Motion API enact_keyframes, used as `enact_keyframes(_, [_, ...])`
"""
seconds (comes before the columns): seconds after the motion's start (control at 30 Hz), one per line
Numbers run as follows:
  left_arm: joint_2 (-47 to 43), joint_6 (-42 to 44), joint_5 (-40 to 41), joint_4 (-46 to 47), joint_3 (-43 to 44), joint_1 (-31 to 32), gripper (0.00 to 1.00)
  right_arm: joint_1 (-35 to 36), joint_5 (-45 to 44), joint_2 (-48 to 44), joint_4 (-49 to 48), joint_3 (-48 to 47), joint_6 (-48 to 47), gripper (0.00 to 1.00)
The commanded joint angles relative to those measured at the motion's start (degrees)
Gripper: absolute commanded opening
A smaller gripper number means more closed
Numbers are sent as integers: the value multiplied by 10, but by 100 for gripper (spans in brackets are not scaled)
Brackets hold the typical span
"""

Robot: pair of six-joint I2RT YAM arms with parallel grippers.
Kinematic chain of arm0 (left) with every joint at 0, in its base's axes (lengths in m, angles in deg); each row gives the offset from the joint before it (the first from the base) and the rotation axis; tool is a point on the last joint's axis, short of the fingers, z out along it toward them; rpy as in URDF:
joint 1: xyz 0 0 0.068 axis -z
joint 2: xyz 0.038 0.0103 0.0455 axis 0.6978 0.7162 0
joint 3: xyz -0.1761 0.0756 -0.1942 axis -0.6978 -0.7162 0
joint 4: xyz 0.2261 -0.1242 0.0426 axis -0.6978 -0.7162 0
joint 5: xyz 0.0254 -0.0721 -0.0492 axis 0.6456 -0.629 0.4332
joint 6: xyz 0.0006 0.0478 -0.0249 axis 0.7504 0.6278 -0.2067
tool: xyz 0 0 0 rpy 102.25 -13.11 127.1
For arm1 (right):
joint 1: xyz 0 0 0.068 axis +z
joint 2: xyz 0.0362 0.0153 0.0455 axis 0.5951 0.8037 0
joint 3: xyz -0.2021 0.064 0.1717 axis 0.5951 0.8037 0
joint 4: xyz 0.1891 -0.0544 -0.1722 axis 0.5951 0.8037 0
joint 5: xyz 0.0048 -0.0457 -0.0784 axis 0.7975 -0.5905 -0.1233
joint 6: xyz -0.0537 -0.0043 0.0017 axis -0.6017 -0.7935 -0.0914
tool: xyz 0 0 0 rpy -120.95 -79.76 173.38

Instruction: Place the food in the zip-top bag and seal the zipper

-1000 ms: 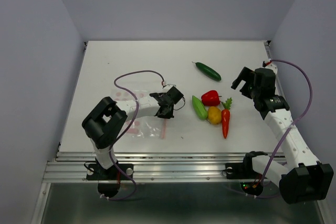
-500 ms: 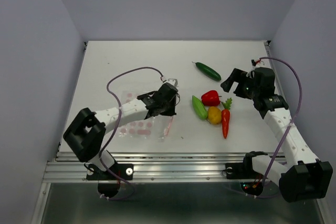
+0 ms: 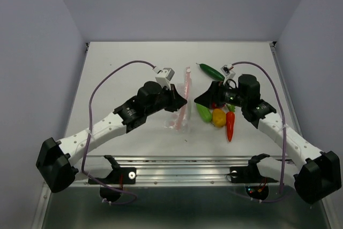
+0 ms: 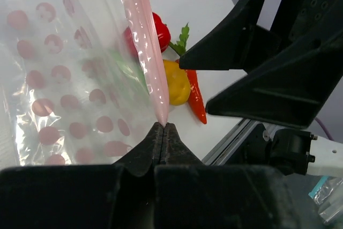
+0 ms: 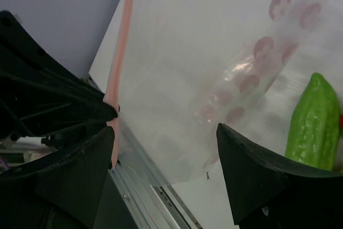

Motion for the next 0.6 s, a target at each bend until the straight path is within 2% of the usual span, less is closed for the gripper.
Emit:
enact_keyframes(0.0, [4,-6,-17,30,-14,-1,0,0,-26,5,-90,7,40,80])
enact_keyframes(0.07, [12,-8,-25,34,-17,-1,0,0,-27,8,-115,11,54,66])
enact_keyframes(0.17, [15,-12,-44,56,-25,-1,0,5,-15,22,-139,17,67,56])
enact_keyframes(0.2, [15,-13,-49,62,-29,-1,0,5,-13,27,-141,13,68,49])
enact_keyframes(0.3, [15,-16,-61,74,-33,-1,0,5,-5,43,-152,10,67,42])
enact_keyframes(0.57, [12,-20,-81,92,-44,-1,0,11,-9,60,-157,-1,69,41])
